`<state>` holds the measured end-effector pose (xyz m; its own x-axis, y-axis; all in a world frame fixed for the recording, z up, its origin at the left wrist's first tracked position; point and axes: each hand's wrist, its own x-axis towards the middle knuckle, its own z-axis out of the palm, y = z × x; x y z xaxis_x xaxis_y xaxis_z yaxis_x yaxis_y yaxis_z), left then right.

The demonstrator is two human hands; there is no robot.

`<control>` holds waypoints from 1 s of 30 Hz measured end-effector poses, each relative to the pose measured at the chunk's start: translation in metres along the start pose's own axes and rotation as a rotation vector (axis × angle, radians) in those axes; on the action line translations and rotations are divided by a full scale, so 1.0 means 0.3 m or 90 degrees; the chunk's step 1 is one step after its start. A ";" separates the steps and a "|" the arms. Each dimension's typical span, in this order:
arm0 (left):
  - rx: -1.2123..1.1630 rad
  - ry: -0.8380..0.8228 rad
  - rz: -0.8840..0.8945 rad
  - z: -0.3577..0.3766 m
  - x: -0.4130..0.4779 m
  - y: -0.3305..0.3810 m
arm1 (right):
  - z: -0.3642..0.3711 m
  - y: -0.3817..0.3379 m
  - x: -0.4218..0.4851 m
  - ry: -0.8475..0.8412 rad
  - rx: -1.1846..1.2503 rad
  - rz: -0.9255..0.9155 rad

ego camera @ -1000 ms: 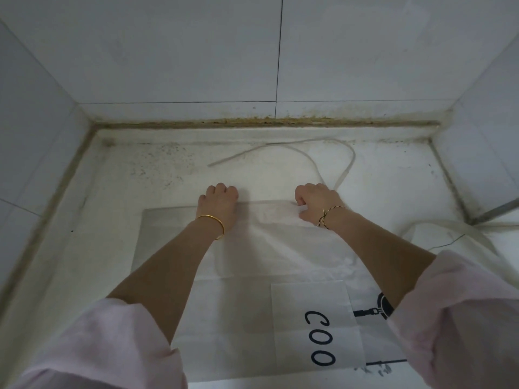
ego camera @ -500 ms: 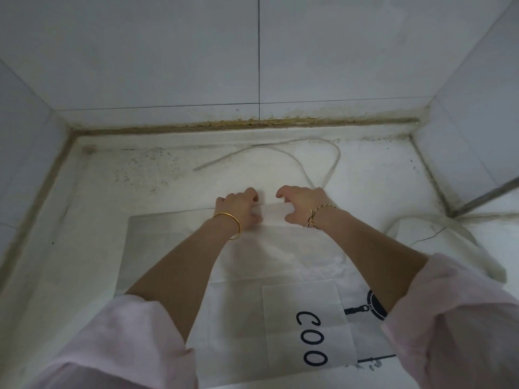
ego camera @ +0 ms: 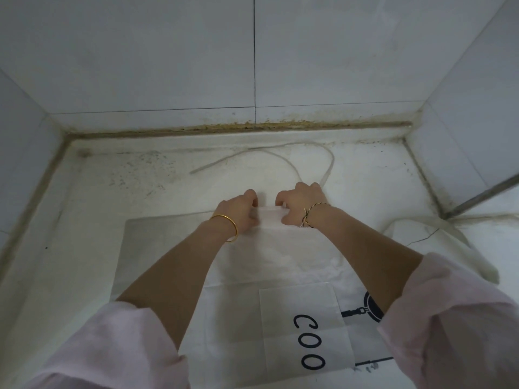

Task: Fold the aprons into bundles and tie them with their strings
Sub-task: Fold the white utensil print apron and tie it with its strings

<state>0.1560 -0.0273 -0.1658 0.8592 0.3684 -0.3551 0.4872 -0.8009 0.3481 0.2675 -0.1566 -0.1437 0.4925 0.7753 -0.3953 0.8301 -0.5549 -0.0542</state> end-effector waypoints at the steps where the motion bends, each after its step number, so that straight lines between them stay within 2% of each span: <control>1: -0.025 -0.006 -0.011 -0.001 -0.001 -0.003 | 0.000 0.002 -0.003 0.012 -0.025 -0.006; 4: -0.022 -0.030 -0.017 -0.005 -0.001 -0.024 | 0.002 0.014 -0.005 0.067 -0.088 -0.005; 8: -0.003 -0.090 0.015 -0.011 -0.002 -0.044 | 0.003 0.025 -0.008 0.053 -0.117 0.020; 11: 0.054 -0.151 0.031 -0.013 -0.004 -0.060 | 0.034 0.031 -0.028 0.127 -0.028 0.030; 13: 0.157 -0.164 0.028 -0.035 -0.009 -0.057 | 0.047 0.053 -0.065 0.196 0.074 0.080; 15: 0.308 -0.131 -0.007 -0.060 -0.019 -0.043 | 0.054 0.093 -0.115 0.229 0.128 0.146; 17: 0.451 -0.025 -0.039 -0.067 -0.029 -0.017 | 0.065 0.156 -0.176 0.241 0.190 0.206; 18: 0.468 0.038 -0.042 -0.052 -0.040 0.019 | 0.078 0.198 -0.227 0.243 0.225 0.237; 20: 0.407 0.132 0.004 -0.009 -0.048 0.104 | 0.102 0.273 -0.313 0.268 0.284 0.282; 21: 0.358 0.140 0.049 0.021 -0.052 0.157 | 0.112 0.304 -0.351 0.281 0.305 0.303; 24: 0.218 0.073 0.156 0.129 -0.073 0.351 | 0.136 0.375 -0.451 0.294 0.340 0.353; 30: 0.068 -0.022 0.210 0.257 -0.117 0.643 | 0.171 0.477 -0.628 0.332 0.390 0.433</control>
<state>0.2076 -0.2312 -0.1531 0.9612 0.0665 -0.2679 0.1630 -0.9200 0.3564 0.2802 -0.3976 -0.1240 0.9771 0.1967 -0.0808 0.1346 -0.8662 -0.4813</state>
